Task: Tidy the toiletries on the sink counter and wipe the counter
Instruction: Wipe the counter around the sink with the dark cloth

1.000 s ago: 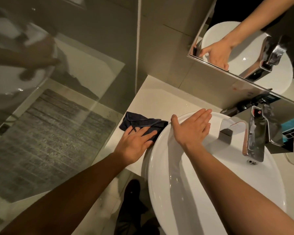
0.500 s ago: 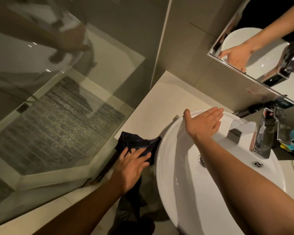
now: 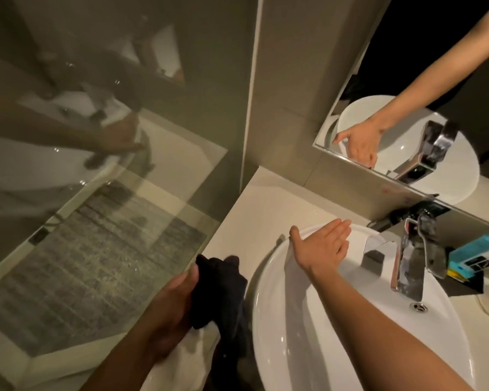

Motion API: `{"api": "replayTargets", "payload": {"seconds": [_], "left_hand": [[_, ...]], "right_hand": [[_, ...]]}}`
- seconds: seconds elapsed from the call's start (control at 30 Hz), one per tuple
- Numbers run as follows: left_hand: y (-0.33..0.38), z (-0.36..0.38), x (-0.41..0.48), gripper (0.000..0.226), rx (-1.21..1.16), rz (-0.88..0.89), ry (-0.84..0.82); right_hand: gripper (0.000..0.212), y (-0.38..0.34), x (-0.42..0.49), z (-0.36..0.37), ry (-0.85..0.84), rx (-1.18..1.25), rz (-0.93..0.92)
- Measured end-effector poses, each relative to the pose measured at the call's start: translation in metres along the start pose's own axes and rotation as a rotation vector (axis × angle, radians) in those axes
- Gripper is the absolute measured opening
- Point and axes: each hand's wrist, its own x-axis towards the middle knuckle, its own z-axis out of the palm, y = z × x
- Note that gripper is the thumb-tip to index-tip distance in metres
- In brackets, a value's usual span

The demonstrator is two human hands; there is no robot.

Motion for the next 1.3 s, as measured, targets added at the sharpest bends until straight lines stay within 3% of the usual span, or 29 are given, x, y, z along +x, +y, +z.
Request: {"api": "replayTargets", "payload": {"seconds": [0.13, 0.27, 0.37, 0.43, 0.5, 0.57, 0.6, 0.7, 0.83, 0.93, 1.0, 1.1, 1.3], "left_hand": [[0.060, 0.037, 0.056, 0.045, 0.055, 0.127, -0.009], [0.106, 0.101, 0.142, 0.037, 0.346, 0.257, -0.025], [0.108, 0.154, 0.208, 0.034, 0.649, 0.375, -0.163], [0.089, 0.186, 0.254, 0.030, 0.959, 0.478, -0.318], [0.062, 0.205, 0.294, 0.045, 1.520, 0.570, -0.538], [0.041, 0.210, 0.325, 0.052, 1.991, 0.533, -0.756], [0.035, 0.209, 0.335, 0.054, 2.098, 0.543, -0.807], [0.035, 0.204, 0.352, 0.055, 2.087, 0.859, -0.809], [0.035, 0.205, 0.363, 0.044, 1.881, 1.156, -0.896], [0.036, 0.213, 0.374, 0.039, 1.905, 1.361, -0.923], [0.038, 0.220, 0.382, 0.046, 1.963, 1.327, -1.057], [0.033, 0.225, 0.388, 0.060, 2.062, 1.074, -1.236], [0.013, 0.217, 0.381, 0.057, 2.030, 0.903, -1.033]], "right_hand": [[0.115, -0.004, -0.002, 0.000, 0.015, 0.010, -0.017], [0.115, -0.006, 0.001, 0.002, 0.049, 0.017, -0.029], [0.116, -0.008, 0.004, 0.004, 0.098, 0.041, -0.044], [0.117, -0.007, 0.008, 0.005, 0.139, 0.038, -0.058], [0.117, -0.006, 0.012, 0.006, 0.170, 0.042, -0.066], [0.119, -0.005, 0.017, 0.008, 0.200, 0.051, -0.062], [0.119, -0.004, 0.019, 0.008, 0.210, 0.052, -0.057], [0.118, 0.000, 0.020, 0.011, 0.214, 0.046, -0.048], [0.116, 0.004, 0.018, 0.013, 0.197, 0.050, -0.032], [0.116, 0.002, 0.018, 0.013, 0.196, 0.053, -0.019], [0.116, 0.001, 0.018, 0.013, 0.199, 0.046, -0.011], [0.117, 0.000, 0.022, 0.013, 0.191, 0.050, 0.000], [0.118, 0.001, 0.023, 0.012, 0.194, 0.056, 0.012]]}}
